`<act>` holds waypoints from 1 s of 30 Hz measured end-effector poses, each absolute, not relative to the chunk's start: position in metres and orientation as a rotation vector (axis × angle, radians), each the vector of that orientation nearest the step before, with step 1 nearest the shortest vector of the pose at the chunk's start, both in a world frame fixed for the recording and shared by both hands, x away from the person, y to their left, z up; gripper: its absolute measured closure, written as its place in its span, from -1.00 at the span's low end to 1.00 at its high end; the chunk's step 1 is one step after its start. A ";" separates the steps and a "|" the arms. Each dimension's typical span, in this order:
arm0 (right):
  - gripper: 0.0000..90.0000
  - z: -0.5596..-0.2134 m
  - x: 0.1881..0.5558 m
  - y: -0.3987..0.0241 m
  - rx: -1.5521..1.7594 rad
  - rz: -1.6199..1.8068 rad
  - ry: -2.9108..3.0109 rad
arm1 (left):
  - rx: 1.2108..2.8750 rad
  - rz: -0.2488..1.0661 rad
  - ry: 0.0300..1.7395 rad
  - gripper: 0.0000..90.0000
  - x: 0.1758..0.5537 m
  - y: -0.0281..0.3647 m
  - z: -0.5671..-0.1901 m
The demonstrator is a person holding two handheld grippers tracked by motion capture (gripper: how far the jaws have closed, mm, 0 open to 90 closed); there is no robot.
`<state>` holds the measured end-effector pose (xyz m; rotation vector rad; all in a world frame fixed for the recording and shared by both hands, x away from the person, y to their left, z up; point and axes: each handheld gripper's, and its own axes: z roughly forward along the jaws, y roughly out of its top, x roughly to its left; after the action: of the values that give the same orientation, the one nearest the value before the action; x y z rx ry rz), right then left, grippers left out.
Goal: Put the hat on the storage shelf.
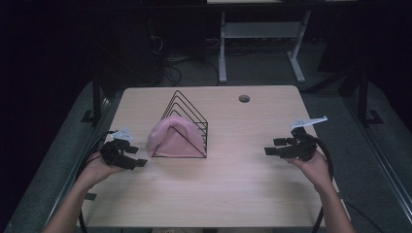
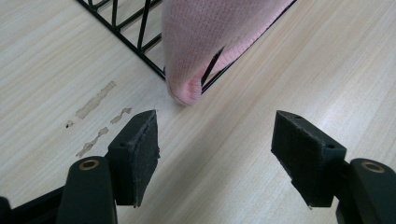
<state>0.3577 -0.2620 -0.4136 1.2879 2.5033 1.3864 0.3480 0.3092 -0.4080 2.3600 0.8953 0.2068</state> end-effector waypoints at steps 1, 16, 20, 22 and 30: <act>-0.38 -0.415 0.356 -0.264 1.296 1.389 2.499 | 2.357 0.206 0.896 -0.30 0.347 0.309 -0.408; -0.39 -0.435 0.329 -0.287 1.366 1.379 2.459 | 2.363 0.236 0.875 -0.34 0.331 0.304 -0.416; -0.39 -0.440 0.322 -0.289 1.365 1.348 2.466 | 2.354 0.247 0.876 -0.35 0.326 0.308 -0.418; -0.39 -0.442 0.318 -0.291 1.376 1.347 2.467 | 2.338 0.244 0.893 -0.36 0.324 0.309 -0.419; -0.40 -0.446 0.307 -0.291 1.366 1.339 2.458 | 2.292 0.259 0.901 -0.37 0.314 0.311 -0.422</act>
<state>0.3073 -0.2910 -0.4458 1.3664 2.4583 1.3390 0.3137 0.3109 -0.4220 2.2916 0.9008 0.2588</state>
